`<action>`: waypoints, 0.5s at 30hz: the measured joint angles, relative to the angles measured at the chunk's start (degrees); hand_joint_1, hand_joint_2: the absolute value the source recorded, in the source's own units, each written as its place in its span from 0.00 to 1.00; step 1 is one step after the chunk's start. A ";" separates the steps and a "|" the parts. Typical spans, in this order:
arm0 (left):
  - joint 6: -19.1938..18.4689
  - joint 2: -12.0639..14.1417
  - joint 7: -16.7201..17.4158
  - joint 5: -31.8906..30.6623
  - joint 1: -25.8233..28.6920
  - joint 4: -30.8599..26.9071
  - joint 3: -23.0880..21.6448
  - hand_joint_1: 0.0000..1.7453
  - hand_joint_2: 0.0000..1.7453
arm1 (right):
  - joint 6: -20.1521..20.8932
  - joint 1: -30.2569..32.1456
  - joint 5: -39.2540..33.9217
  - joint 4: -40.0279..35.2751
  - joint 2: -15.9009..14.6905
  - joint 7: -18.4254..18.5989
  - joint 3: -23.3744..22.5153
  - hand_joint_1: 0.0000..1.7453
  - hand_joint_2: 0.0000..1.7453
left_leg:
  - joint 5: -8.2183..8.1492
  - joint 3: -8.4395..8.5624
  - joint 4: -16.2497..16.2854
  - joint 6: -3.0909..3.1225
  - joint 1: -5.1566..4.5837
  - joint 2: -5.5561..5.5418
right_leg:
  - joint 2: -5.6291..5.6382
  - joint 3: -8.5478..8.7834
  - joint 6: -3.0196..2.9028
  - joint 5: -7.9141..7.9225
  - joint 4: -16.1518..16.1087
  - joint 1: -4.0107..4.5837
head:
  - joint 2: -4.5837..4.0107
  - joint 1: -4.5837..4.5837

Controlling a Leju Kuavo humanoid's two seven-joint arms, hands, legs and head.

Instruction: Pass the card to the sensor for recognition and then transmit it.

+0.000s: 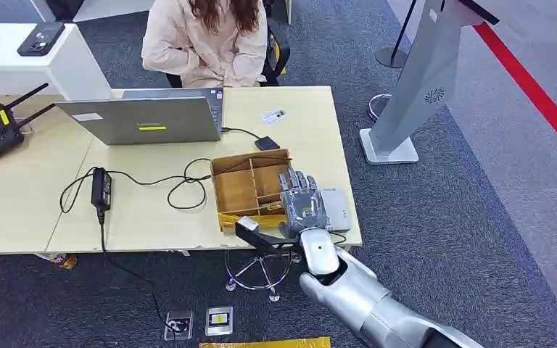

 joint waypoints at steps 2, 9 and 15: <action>-0.09 0.04 0.00 -0.26 0.00 0.00 -0.02 0.00 0.00 | -0.07 0.00 -0.35 0.00 -0.02 -0.15 -0.31 0.00 1.00 | 0.00 0.00 0.00 0.00 0.00 0.00 | 0.00 0.00 0.00 0.00 0.00 0.00 | 0.00 0.00; -0.28 0.09 0.00 -0.31 0.00 0.00 -0.04 0.00 0.00 | 0.20 0.03 -0.76 0.00 0.04 -1.14 -0.33 0.00 1.00 | 0.00 0.00 0.00 0.00 0.00 0.00 | 0.00 0.00 0.00 0.00 0.00 0.00 | 0.00 0.00; -0.28 0.09 0.00 -0.28 0.00 0.00 -0.02 0.00 0.00 | 0.68 0.06 -0.66 0.00 0.28 -1.20 -0.26 0.00 1.00 | 0.00 0.00 0.00 0.00 0.00 0.00 | 0.00 0.00 0.00 0.00 0.00 0.00 | 0.00 0.00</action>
